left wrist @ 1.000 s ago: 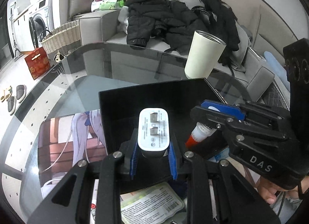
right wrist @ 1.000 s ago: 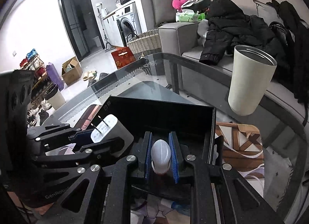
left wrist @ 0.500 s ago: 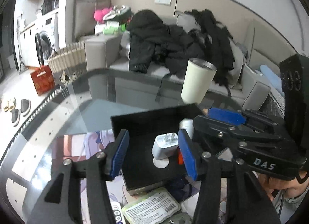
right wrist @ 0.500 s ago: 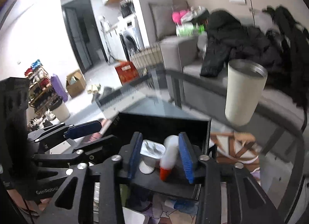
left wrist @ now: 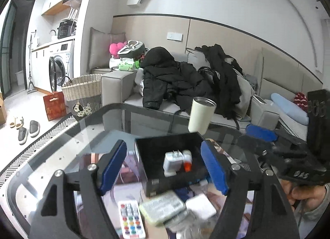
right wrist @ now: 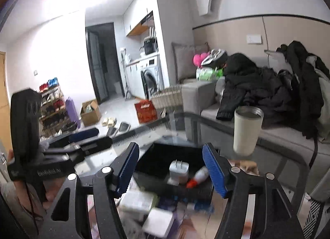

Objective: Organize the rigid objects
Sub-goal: 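Grasp the clear-domed motor part with the left tool while the right tool grasps the white adapter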

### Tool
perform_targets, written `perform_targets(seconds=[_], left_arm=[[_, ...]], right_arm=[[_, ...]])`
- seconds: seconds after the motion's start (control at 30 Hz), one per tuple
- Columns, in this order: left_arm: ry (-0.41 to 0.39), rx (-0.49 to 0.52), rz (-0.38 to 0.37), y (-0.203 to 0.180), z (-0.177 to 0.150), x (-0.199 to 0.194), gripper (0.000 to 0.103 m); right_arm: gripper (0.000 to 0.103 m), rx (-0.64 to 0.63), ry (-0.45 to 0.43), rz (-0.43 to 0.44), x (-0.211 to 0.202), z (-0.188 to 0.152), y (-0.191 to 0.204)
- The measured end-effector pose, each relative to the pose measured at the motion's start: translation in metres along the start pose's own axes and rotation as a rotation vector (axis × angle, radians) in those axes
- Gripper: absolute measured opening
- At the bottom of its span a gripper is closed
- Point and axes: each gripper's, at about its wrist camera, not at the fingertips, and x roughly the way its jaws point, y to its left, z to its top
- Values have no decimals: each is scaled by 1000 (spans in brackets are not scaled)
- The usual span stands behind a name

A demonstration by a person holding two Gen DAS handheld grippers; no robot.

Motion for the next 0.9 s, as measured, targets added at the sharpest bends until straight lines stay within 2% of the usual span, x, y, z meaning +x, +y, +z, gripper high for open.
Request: perform_targets(seconds=[0.13,0.27,0.37,0.43,0.5,0.67,0.73,0.9], left_arm=[[87,47,-47,-10,-29,-3,76],[181,60,-115,-26,-52,6,76],[225,95,-130,-44,-64,12,76],[271,116,-137,-53,-72,19,75],[293,114,-142,-58,-75,25,72],[321,146,-145,-63,-81,29,52],[355,147,-155,-64,-86,33,45],[342,157,-122,-61,-86,32,43]], right_arm=[[66,-40,90,-17,7,-29,0],[66,2,187,-43,18,-46,-10],[66,12,244,-36,25,-58,-9],[66,-31,266,-26,33,-64,-3],[66,-59,290,-29,39,-70,2],[66,-23,339,-33,49,-76,-6],[66,-19,345,-45,53,-77,-8],[66,-12,379,-34,60,-83,-4]])
